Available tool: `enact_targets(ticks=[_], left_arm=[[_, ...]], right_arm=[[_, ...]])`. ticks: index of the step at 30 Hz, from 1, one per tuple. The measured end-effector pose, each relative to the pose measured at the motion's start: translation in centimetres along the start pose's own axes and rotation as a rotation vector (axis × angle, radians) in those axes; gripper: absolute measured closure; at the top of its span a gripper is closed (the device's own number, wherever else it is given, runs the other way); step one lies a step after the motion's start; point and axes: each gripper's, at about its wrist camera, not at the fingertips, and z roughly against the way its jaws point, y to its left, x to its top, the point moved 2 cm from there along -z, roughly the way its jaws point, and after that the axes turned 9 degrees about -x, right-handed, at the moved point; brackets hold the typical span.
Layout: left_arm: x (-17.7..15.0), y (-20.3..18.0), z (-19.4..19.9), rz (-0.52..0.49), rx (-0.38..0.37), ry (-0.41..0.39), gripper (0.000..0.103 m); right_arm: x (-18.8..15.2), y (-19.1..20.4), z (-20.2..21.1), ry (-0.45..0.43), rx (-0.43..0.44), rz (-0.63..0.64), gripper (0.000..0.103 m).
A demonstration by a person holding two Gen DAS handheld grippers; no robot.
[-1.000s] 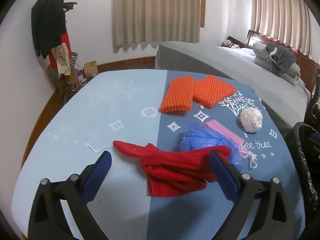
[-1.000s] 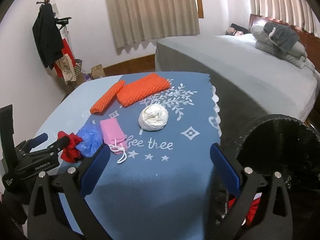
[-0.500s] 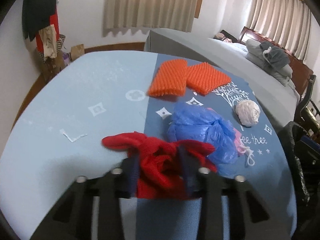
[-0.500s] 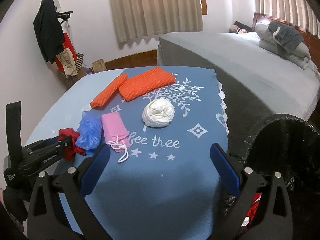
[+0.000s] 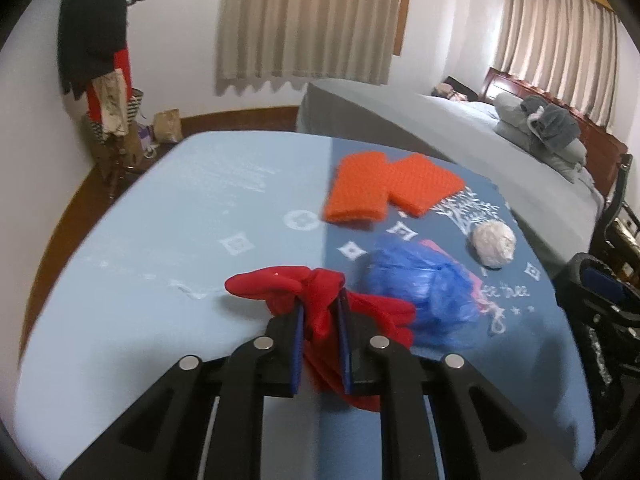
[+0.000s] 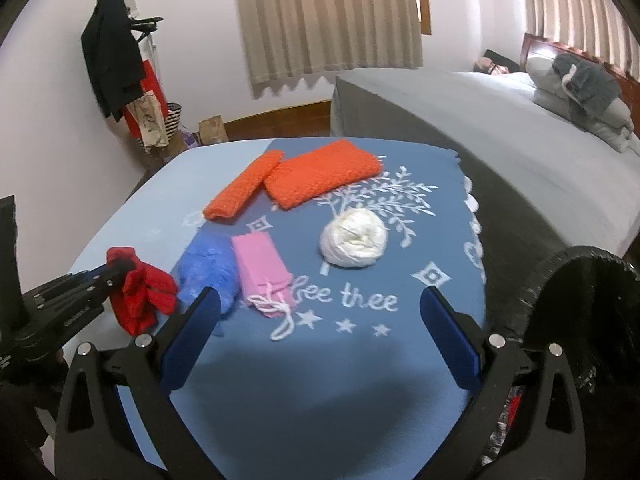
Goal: Collect trash
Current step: 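Grasp the second red cloth with the left gripper and lift it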
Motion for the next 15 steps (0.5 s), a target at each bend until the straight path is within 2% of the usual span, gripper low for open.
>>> enact_targets(ticks=[4,8,9,13,15], left_arm=[[-0.3,2.1,0.9,-0.014,0.059,0.005,0.088],[-1.1,3.1,0.4,-0.013,0.066,0.038,0.087],[-1.2,3.3,0.2,-0.005,0.068,0.048,0.083],[-1.6,3.3,-0.1,0.003,0.075,0.047,0.051],[-1.7,3.3,-0.6,-0.001,0.084,0.053,0.044]], right_arm=[[0.3,1.4,-0.3,-0.002,0.019,0.021,0.006],[0.3,2.6,-0.7,0.003,0.032,0.039,0.006],[0.3,2.8,-0.8,0.005,0.033,0.041,0.006],[0.2,3.3,-1.1,0.013,0.034,0.051,0.006],[0.3,3.3,-1.1,0.015,0.032,0.053,0.006]])
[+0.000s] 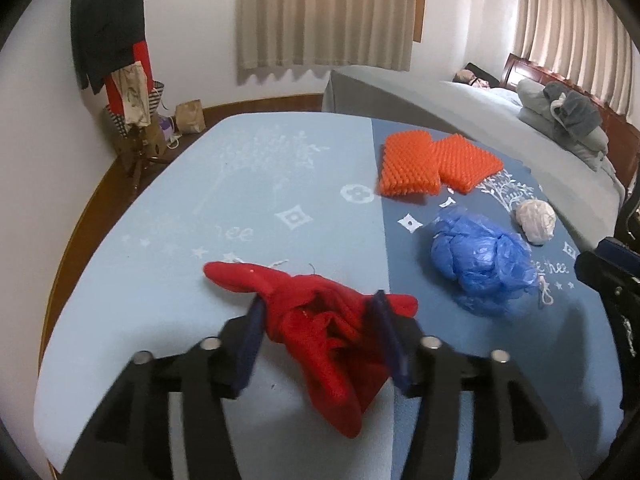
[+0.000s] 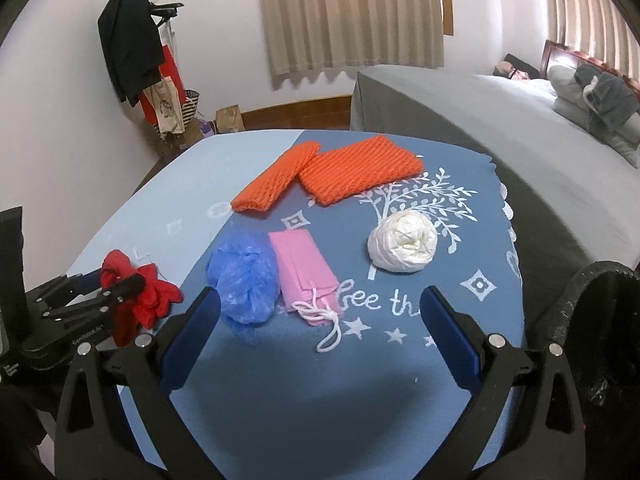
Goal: Collect trash
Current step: 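Grasp the second red cloth with the left gripper and lift it, then grasp the blue plastic bag with the right gripper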
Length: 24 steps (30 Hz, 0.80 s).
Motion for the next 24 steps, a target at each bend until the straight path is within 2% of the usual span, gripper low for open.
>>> enact_targets(ticks=[1,4,8,10,12,15,18,24], left_arm=[[-0.1,0.0,-0.1,0.001,0.005,0.003,0.04],[-0.3,0.5,-0.8,0.024,0.01,0.021,0.036],[-0.6,1.5,-1.7,0.072,-0.019,0.054,0.037],[-0.6,1.4,-1.7,0.069,-0.044,0.054,0.057],[-0.6,0.8,-1.7,0.044,-0.064,0.056,0.071],[-0.6,0.3,-1.4,0.027,-0.073,0.045,0.084],[-0.5,0.9,-0.6,0.058,-0.095,0.026,0.087],[0.1,2.0,1.3,0.068,-0.072,-0.011,0.087]], right_arm=[[0.0,0.0,0.0,0.001,-0.001,0.0,0.006],[0.0,-0.1,-0.1,0.002,-0.001,0.0,0.006],[0.1,0.1,-0.2,0.004,0.003,0.003,0.006],[0.1,0.3,-0.4,0.005,0.009,0.003,0.006],[0.2,0.7,-0.6,0.007,0.015,0.004,0.006],[0.4,1.4,-0.9,0.007,0.031,0.009,0.006],[0.6,2.2,-1.2,0.007,0.048,0.017,0.006],[1.0,3.6,-2.2,0.022,0.079,0.018,0.006]])
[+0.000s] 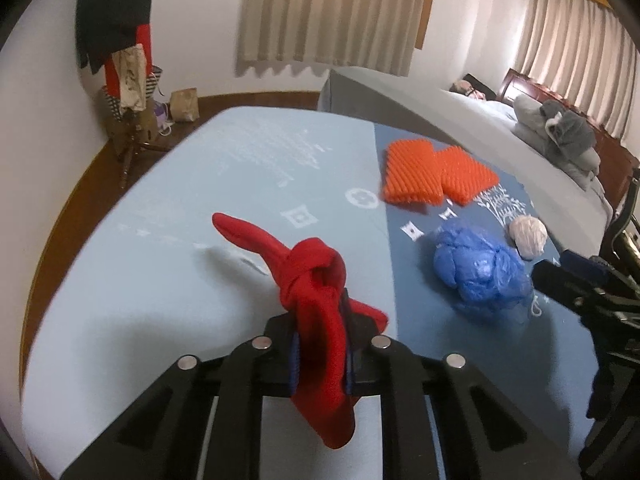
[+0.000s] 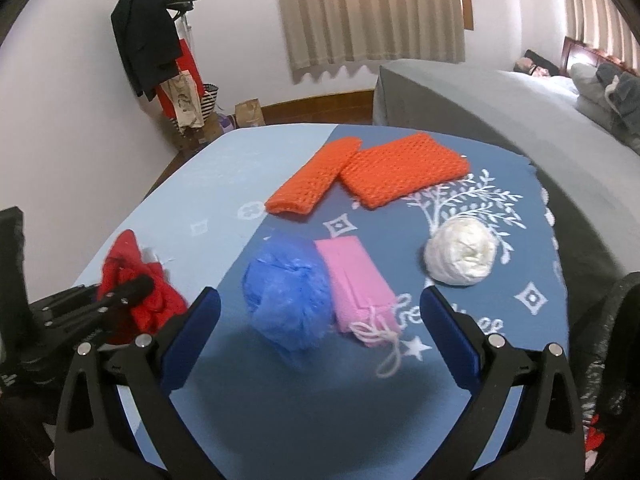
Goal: Collect trash
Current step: 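Grasp the blue plastic bag with the right gripper, then carry the red cloth with the left gripper while the right carries the blue bag over the bin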
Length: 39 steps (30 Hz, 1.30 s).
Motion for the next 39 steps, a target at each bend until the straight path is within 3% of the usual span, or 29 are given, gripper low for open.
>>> enact_targets(ticks=[5,11,15,18,28,39], left_arm=[[0.5,0.6,0.9,0.002,0.022,-0.014,0.087],[0.8,0.8,1.3,0.0,0.033,-0.018,0.087],[0.7,0.7,1.4,0.002,0.032,-0.018,0.087],[0.8,0.5,1.5,-0.004,0.03,-0.02,0.087],[1.7,-2.0,2.5,-0.038,0.005,-0.048,0.087],[2.7,-6.1,3.8,-0.092,-0.055,-0.081,0.087]], right_arm=[[0.1,1.5,-1.4,0.017,0.001,0.021,0.011],[0.2,2.5,-3.2,0.063,0.001,0.051,0.031],[-0.1,3.0,-3.9,0.098,0.027,0.078,0.054],[-0.1,2.9,-3.6,0.101,0.046,0.081,0.061],[1.1,1.3,0.6,0.029,0.079,0.036,0.061],[1.8,-2.0,6.2,-0.067,0.055,-0.014,0.061]])
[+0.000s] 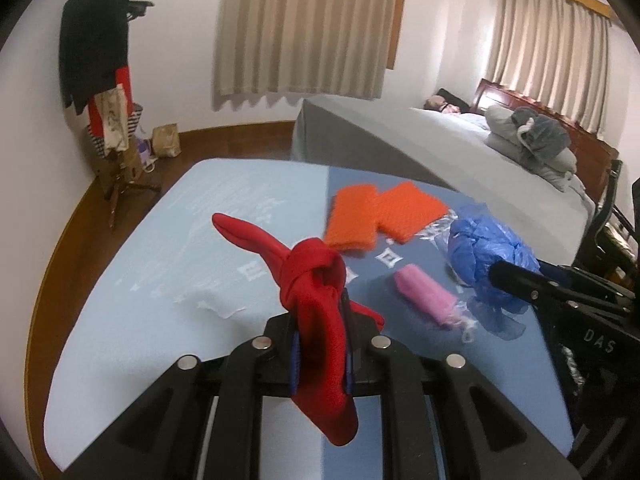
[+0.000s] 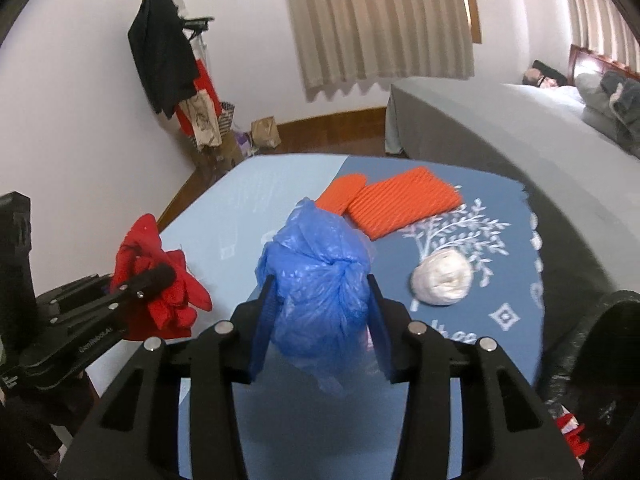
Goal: Collect trash
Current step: 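Carry the red cloth with the left gripper while the right carries the blue bag over the bin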
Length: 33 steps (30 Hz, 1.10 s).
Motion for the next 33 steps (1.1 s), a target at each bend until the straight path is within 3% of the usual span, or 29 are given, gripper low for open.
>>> enact_targets(ticks=[33], left_arm=[[2.4,-17.3,0.7,-0.184,-0.279,-0.053,0.087]], right_arm=[[-2.5,-13.0,12.7,-0.158,-0.216,-0.178,0.061]])
